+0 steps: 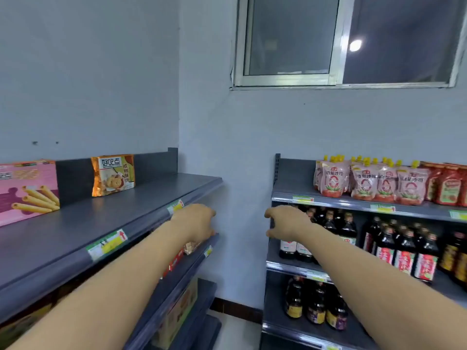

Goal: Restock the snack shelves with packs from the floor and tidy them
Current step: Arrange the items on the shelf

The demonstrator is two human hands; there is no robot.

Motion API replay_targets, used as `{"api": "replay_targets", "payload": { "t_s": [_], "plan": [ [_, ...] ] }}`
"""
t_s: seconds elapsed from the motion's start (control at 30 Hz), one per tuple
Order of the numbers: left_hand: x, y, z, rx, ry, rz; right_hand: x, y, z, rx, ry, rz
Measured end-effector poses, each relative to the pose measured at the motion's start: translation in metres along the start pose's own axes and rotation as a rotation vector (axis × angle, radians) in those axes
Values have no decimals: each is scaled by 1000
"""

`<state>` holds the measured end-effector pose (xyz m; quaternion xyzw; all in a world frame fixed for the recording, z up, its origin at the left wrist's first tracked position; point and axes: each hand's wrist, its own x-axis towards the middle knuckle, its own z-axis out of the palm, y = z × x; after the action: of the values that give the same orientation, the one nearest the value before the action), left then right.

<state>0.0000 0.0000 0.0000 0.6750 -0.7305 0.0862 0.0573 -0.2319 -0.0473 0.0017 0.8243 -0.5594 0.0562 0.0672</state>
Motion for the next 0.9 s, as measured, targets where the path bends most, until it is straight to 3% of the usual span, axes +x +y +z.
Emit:
{"api": "replay_targets", "payload": {
  "t_s": [0.4, 0.9],
  "plan": [
    [70, 167, 20, -54, -44, 229, -69, 166, 13, -57, -37, 232],
    [159, 413, 91, -116, -158, 691, -184, 368, 62, -91, -191, 665]
  ]
}}
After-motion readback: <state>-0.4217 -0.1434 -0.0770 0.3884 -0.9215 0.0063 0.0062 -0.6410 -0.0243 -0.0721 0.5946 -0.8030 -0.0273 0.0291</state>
